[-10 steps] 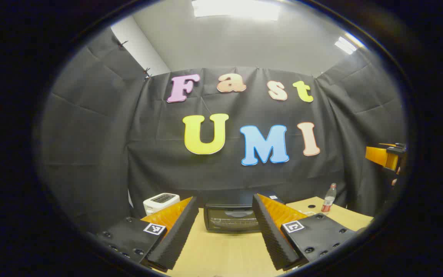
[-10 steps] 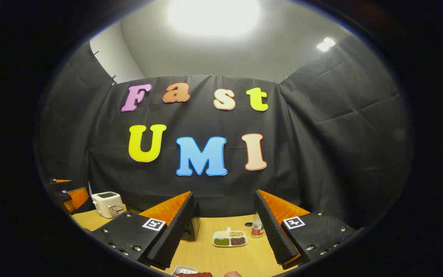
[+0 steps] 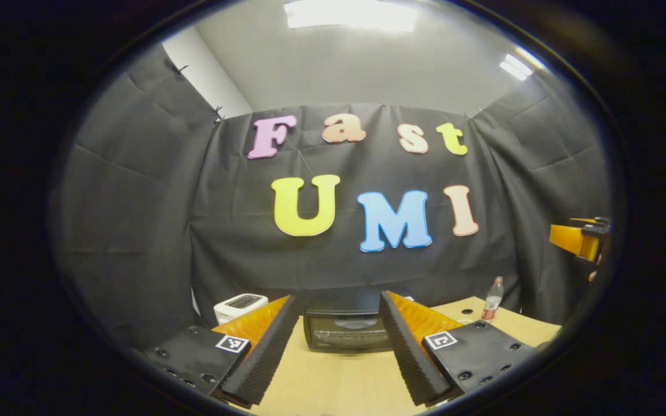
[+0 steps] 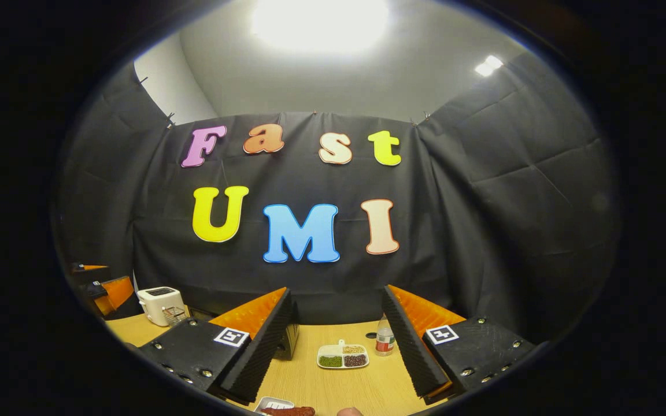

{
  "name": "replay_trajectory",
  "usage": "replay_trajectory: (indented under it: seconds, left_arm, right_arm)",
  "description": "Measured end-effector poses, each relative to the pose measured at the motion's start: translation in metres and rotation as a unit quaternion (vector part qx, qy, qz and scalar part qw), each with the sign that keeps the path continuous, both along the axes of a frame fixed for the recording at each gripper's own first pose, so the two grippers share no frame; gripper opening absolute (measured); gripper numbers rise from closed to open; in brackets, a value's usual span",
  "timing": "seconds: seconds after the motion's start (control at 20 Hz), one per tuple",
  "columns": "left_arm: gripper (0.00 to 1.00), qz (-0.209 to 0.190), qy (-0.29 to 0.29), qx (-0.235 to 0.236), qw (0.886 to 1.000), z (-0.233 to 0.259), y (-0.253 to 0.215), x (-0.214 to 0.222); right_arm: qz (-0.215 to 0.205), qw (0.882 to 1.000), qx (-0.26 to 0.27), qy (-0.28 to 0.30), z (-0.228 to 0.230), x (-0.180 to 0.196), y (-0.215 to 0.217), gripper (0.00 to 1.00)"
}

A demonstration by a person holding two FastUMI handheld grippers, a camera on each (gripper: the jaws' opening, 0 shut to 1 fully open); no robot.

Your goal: Open the electric oven with the left hand, put the food in, and close the electric oven.

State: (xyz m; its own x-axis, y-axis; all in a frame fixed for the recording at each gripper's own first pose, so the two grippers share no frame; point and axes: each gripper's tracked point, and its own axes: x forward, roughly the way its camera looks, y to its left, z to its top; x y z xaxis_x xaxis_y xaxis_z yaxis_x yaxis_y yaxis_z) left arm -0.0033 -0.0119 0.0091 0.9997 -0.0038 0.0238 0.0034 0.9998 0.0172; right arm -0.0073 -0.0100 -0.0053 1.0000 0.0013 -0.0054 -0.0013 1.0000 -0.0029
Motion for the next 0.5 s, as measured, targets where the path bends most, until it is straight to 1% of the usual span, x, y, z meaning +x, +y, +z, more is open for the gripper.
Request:
replay_trajectory:
  seconds: [0.35, 0.5]
  left_arm:
    - [0.99, 0.001, -0.011, 0.005, 1.0, 0.007, -0.025, -0.003]
    - [0.94, 0.004, -0.016, -0.002, 1.0, 0.013, -0.036, -0.003]
  right_arm:
    - [0.013, 1.0, -0.011, -0.004, -0.003, -0.007, -0.016, 0.95]
    - [0.029, 1.0, -0.003, -0.008, -0.003, -0.011, -0.019, 0.96]
